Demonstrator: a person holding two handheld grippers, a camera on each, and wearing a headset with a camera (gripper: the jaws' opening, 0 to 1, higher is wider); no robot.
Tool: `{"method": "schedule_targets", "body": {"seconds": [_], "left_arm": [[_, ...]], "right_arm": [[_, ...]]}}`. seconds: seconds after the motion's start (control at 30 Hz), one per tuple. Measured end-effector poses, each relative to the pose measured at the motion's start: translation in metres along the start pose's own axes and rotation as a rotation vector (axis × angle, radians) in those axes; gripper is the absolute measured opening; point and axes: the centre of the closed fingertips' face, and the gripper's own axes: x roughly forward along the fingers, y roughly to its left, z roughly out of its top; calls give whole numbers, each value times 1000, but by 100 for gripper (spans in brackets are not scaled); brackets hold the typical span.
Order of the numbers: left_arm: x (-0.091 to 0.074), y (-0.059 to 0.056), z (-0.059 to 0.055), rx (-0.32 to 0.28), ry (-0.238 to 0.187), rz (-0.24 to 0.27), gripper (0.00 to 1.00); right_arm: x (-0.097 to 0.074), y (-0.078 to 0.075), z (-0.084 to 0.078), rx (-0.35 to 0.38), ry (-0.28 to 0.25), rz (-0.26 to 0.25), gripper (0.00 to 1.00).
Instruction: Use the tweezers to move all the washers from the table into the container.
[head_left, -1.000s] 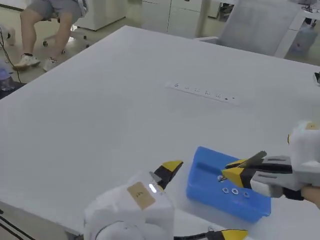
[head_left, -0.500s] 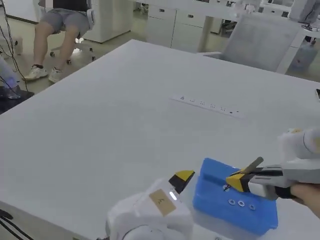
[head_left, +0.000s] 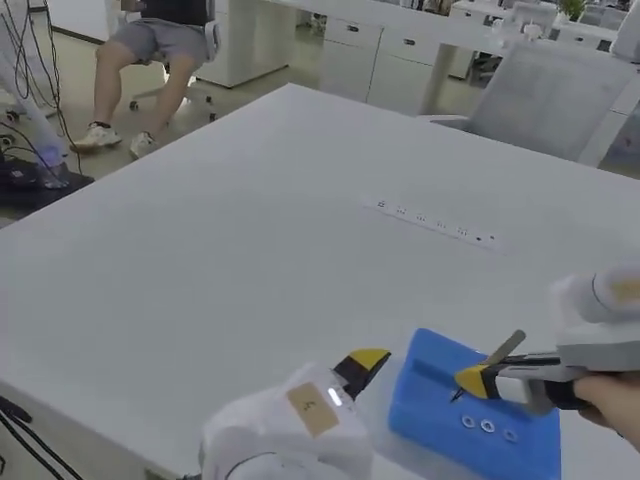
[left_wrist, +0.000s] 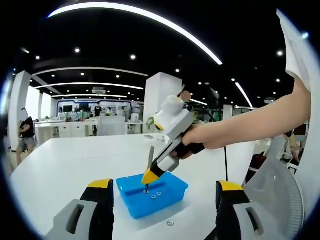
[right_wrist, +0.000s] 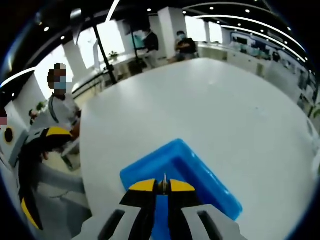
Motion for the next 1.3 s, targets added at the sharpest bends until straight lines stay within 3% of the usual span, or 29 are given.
{"method": "schedule_targets", "body": {"seconds": [0.53, 1.3], "left_arm": [[0, -1, 2, -13, -11, -11, 85], [0, 0, 0, -15, 4, -1, 84]], "right_arm": [[18, -4, -11, -2, 91, 15, 5], [24, -8, -20, -9, 112, 2, 5]]}}
